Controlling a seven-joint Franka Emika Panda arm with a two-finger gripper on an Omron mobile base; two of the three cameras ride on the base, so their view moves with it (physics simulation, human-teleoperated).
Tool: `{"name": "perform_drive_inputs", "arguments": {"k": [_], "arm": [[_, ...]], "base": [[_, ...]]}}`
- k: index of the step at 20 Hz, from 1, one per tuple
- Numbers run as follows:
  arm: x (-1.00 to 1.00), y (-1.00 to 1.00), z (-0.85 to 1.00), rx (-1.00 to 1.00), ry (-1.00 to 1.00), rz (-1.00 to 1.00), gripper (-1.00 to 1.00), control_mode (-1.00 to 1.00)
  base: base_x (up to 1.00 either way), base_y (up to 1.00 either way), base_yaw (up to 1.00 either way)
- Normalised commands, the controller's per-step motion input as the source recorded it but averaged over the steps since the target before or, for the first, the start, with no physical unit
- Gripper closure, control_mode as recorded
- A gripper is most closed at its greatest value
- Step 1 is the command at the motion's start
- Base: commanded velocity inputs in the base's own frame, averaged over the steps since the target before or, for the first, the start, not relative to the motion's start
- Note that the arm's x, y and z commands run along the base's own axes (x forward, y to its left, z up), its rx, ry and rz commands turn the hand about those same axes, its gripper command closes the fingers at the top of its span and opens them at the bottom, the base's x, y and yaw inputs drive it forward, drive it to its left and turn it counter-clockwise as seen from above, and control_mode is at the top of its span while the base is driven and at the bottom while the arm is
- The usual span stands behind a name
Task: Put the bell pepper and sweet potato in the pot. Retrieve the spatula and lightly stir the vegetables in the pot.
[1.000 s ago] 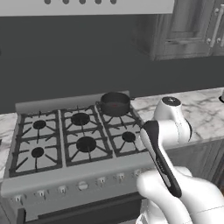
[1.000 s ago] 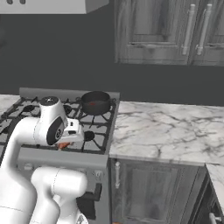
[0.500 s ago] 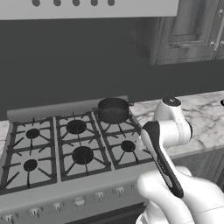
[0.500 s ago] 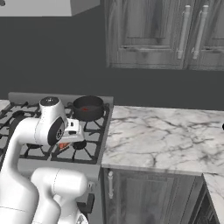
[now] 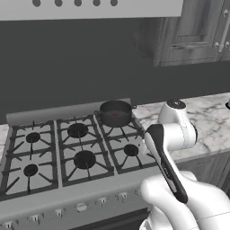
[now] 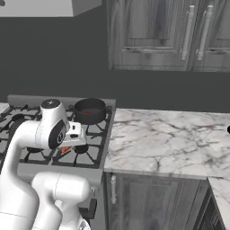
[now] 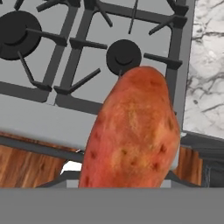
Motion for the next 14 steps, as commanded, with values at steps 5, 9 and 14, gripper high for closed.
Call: {"name": "perform_drive_inputs", "arguments": {"k": [5,9,14], "arm": [[0.28,0.02,0.0,0.0,-0.03,0.03,1.0,-1.0],[0.24,0.2,0.23,0.0,-0.34,0.09,1.0,-1.0],[0.63,0.11,0.77,0.01,-0.31,0.03,1.0,-1.0]], "base": [[0.2,0.03,0.0],[0.0,0.0,0.0],[0.0,0.0,0.0]]}}
